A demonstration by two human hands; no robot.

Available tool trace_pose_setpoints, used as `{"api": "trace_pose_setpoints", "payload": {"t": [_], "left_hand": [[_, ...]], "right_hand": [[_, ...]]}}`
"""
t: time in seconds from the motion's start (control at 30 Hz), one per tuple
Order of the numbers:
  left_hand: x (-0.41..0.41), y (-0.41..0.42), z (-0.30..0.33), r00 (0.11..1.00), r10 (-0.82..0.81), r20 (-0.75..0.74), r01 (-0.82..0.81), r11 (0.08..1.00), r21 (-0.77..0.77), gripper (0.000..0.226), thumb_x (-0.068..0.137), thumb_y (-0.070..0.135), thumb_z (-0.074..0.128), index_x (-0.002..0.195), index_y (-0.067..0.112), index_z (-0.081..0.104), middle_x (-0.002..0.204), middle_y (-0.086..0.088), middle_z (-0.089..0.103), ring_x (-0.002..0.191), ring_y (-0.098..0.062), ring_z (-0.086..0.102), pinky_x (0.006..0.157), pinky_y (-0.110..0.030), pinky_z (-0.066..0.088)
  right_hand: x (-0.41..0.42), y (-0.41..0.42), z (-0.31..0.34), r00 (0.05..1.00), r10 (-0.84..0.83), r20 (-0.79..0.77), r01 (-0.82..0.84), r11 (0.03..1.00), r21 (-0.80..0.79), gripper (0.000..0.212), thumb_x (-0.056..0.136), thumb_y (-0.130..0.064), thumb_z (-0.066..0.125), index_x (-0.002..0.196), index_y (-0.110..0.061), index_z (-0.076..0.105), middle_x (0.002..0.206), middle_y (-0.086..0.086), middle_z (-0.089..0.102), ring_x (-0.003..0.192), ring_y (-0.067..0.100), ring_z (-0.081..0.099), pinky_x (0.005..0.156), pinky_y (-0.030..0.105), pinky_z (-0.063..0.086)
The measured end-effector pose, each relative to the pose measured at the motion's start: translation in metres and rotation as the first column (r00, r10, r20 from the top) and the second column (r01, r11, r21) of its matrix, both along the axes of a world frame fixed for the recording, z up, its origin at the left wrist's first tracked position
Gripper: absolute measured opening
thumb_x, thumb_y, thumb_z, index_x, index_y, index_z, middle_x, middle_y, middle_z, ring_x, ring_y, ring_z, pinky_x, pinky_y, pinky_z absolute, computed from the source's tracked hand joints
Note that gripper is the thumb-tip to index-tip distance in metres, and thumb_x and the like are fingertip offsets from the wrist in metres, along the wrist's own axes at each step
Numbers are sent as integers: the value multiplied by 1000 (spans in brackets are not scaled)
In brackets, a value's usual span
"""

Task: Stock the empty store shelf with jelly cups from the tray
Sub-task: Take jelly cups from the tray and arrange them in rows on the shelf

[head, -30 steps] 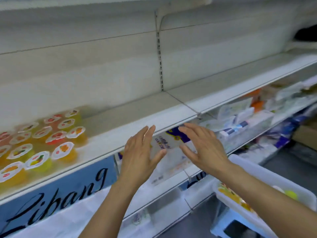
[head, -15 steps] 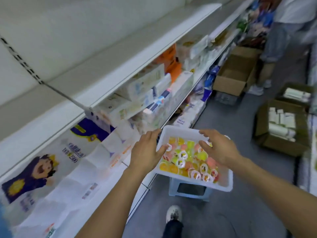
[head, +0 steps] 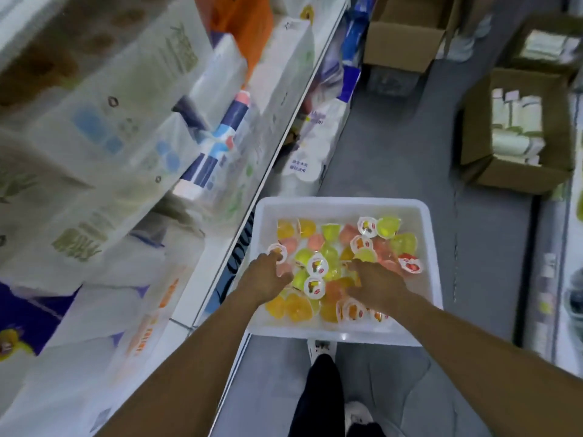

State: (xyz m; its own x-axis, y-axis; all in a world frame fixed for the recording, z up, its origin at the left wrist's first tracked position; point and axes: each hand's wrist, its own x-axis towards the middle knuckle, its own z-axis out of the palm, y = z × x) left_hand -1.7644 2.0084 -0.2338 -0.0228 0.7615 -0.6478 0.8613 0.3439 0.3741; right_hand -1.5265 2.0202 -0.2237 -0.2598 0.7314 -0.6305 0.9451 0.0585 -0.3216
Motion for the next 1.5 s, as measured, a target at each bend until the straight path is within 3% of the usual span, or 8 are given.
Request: {"api": "trace_pose_setpoints", "payload": {"t": [0.23, 0.37, 0.5, 0.67, 0.9, 1.1, 1.33, 1.5], "left_hand": [[-5, 40, -84, 771, -405, -491, 526, 840, 134, 66, 77, 29, 71, 136, 11, 47, 131, -14, 54, 133, -32, 38, 118, -45, 11], [-12, 53, -117, 651, -446, -614, 657, 737, 161, 69, 33, 24, 90, 97, 6, 71, 80, -14, 67, 88, -34, 64, 111, -54, 27], [-14, 55, -125, 658, -432, -616, 678, 696, 236, 51, 40, 11, 87, 88, 7, 72, 71, -11, 65, 72, -31, 64, 106, -51, 41], [-9, 50, -90, 778, -422, -466, 547, 820, 170, 56, 71, 29, 77, 121, 16, 55, 110, -5, 58, 107, -24, 55, 114, -35, 24], [-2, -3, 4, 995, -47, -88, 72, 949, 308, 58, 79, 25, 73, 132, 21, 50, 120, -4, 48, 105, -24, 55, 83, -35, 49], [3, -74, 95, 985, 166, 54, -172, 877, 449, 48, 82, 31, 66, 128, 23, 58, 108, -1, 49, 103, -19, 55, 77, -23, 39], [-14, -182, 204, 940, 321, 115, -322, 722, 613, 51, 86, 44, 43, 121, 13, 63, 107, -8, 52, 106, -24, 52, 89, -27, 38], [-46, -243, 270, 902, 429, 52, -334, 617, 713, 40, 90, 47, 59, 119, 20, 64, 99, -2, 49, 97, -19, 52, 77, -26, 36]], "right_hand": [[-30, -6, -81, 983, -41, 181, 50, 998, -45, 37, 83, -50, 56, 107, -23, 63, 105, -1, 63, 105, 20, 57, 72, 29, 41], [-36, -6, -102, 979, -97, 180, 102, 995, -21, 30, 84, -39, 54, 104, -19, 63, 103, 1, 61, 106, 21, 54, 74, 30, 42], [-41, -5, -113, 975, -113, 193, 117, 993, -8, 36, 79, -37, 56, 106, -14, 58, 107, 3, 59, 106, 22, 53, 78, 33, 45], [-33, -7, -97, 983, -99, 157, 88, 993, 76, 57, 79, -51, 63, 119, -14, 45, 107, 2, 63, 102, 24, 60, 76, 31, 43], [-30, -12, -20, 992, -113, -48, 121, 971, 205, 46, 75, -46, 64, 110, -20, 49, 98, -2, 63, 95, 22, 61, 75, 33, 52], [-39, -46, 81, 973, -41, -227, 119, 933, 341, 54, 78, -45, 62, 123, -22, 44, 109, -2, 61, 103, 21, 56, 79, 33, 47], [-68, -107, 197, 907, 88, -413, 99, 907, 410, 34, 82, -54, 55, 94, -29, 35, 80, -3, 59, 75, 21, 57, 61, 34, 43], [-110, -146, 270, 781, 239, -577, 51, 896, 440, 26, 83, -51, 59, 93, -29, 49, 80, -7, 62, 76, 14, 60, 67, 33, 50]]}}
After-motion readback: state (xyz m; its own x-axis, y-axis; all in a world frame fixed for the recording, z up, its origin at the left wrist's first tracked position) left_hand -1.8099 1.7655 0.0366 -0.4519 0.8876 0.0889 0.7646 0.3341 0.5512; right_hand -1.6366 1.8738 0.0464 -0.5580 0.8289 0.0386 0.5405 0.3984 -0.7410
